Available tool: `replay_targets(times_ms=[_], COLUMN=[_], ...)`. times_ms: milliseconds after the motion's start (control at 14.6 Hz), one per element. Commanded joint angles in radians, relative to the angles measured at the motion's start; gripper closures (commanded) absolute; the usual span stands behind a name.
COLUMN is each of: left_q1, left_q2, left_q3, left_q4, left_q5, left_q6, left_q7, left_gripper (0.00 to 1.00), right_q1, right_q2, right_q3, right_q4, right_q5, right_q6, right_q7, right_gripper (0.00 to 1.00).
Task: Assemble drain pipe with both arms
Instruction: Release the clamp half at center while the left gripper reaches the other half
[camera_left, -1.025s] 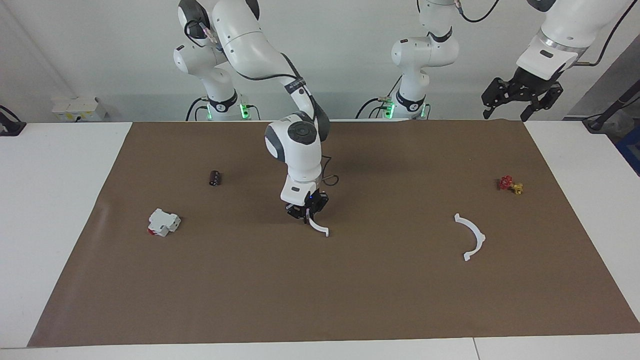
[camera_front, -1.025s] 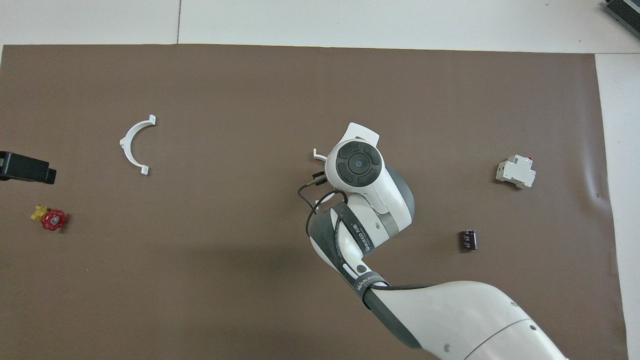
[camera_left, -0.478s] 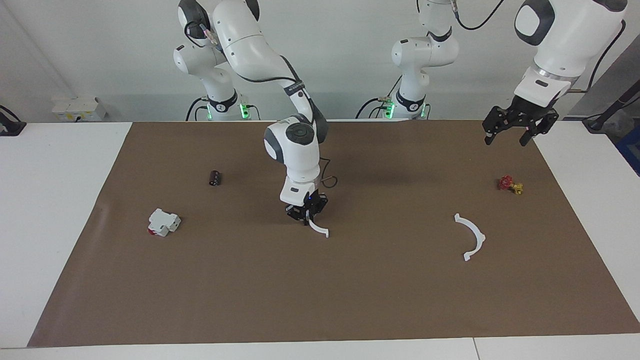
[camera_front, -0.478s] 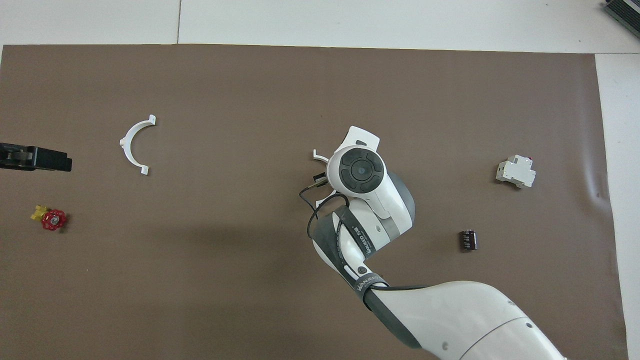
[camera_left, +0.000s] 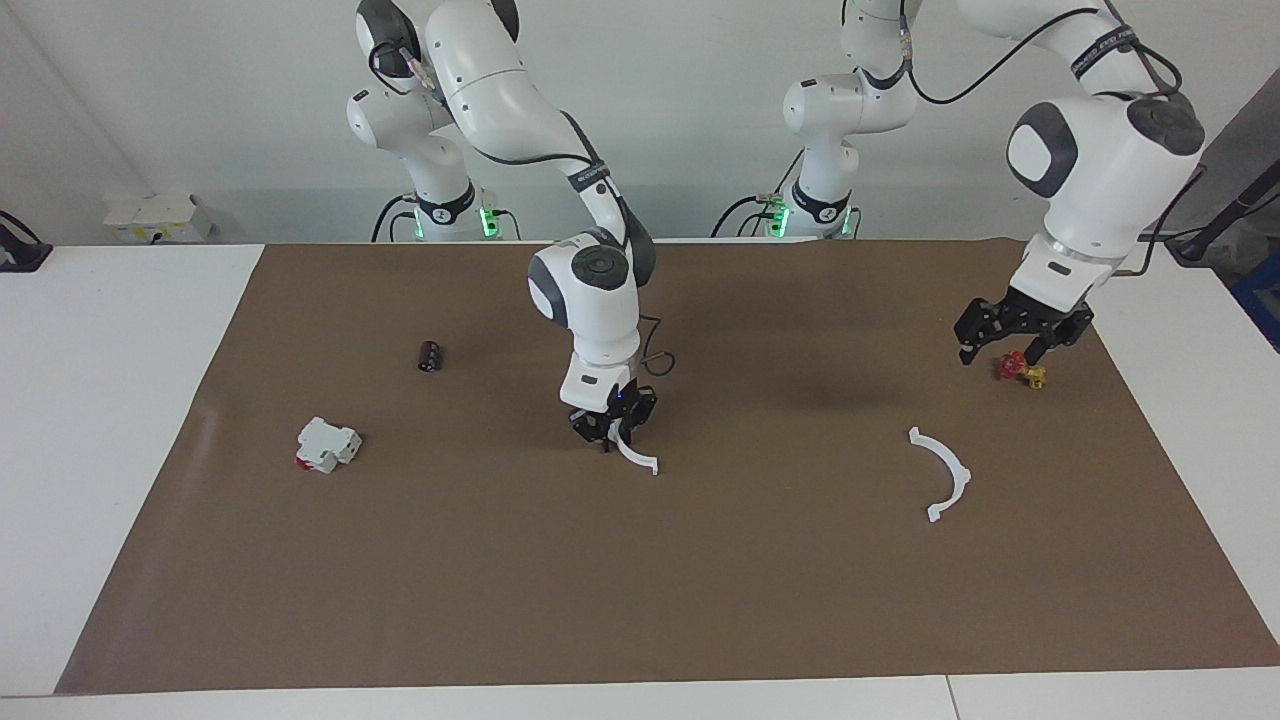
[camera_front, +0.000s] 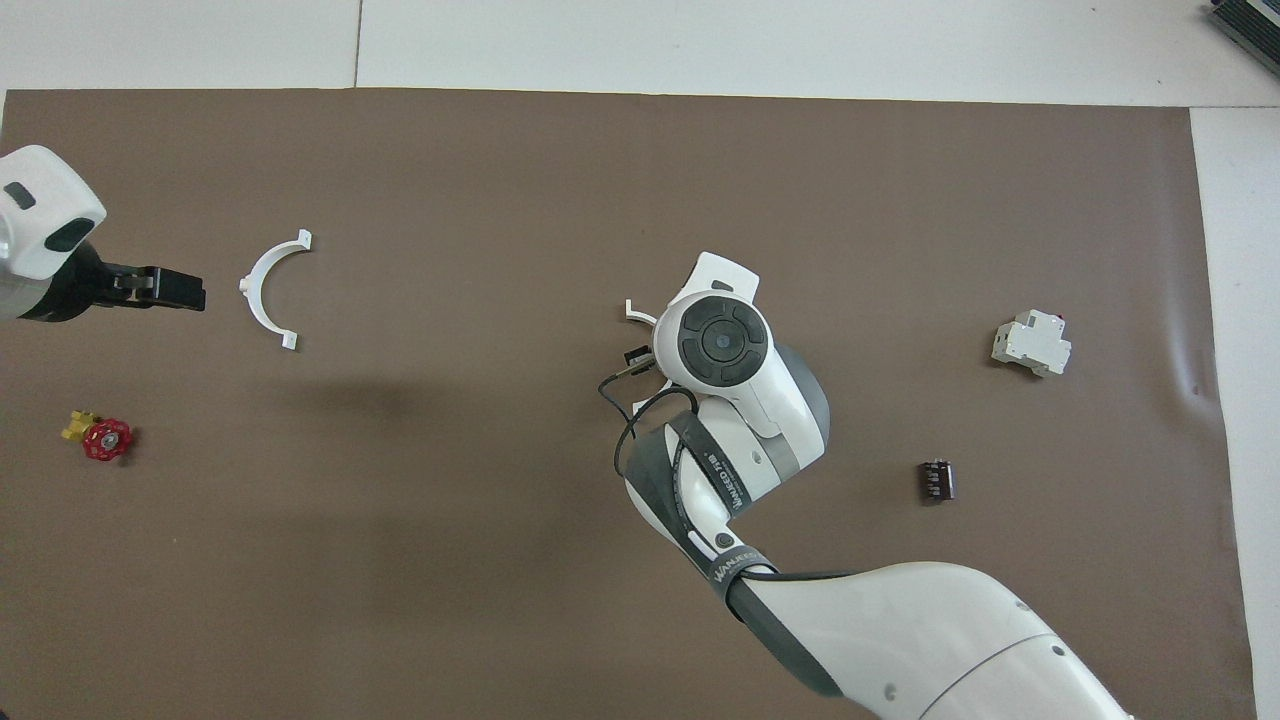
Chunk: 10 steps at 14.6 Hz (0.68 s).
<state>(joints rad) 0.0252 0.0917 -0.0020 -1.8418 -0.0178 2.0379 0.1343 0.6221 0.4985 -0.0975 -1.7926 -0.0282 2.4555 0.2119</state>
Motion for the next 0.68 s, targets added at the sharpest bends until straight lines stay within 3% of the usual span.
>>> replay_targets(times_ms=[0, 342, 615], left_q1=[0.015, 0.013, 0.015], left_q2=[0.071, 0.227, 0.310], left_q3=[-0.010, -0.010, -0.010], left_q4=[-0.011, -0.004, 0.001], left_q5=[0.012, 0.010, 0.006], left_q6=[0.105, 0.281, 0.386], left_q7=[0.010, 0.010, 0.011], left_gripper=[0.06, 0.06, 0.06], right_q1=[-0.001, -0.024, -0.155], right_q2=[-0.011, -0.109, -0.227], right_q3=[0.004, 0.002, 0.002], right_q4=[-0.005, -0.002, -0.002], right_q5=[-0.024, -0.007, -0.009], right_q6=[0.020, -0.015, -0.099], right_q7=[0.018, 0.095, 0.121], right_gripper=[0.00, 0.00, 0.00])
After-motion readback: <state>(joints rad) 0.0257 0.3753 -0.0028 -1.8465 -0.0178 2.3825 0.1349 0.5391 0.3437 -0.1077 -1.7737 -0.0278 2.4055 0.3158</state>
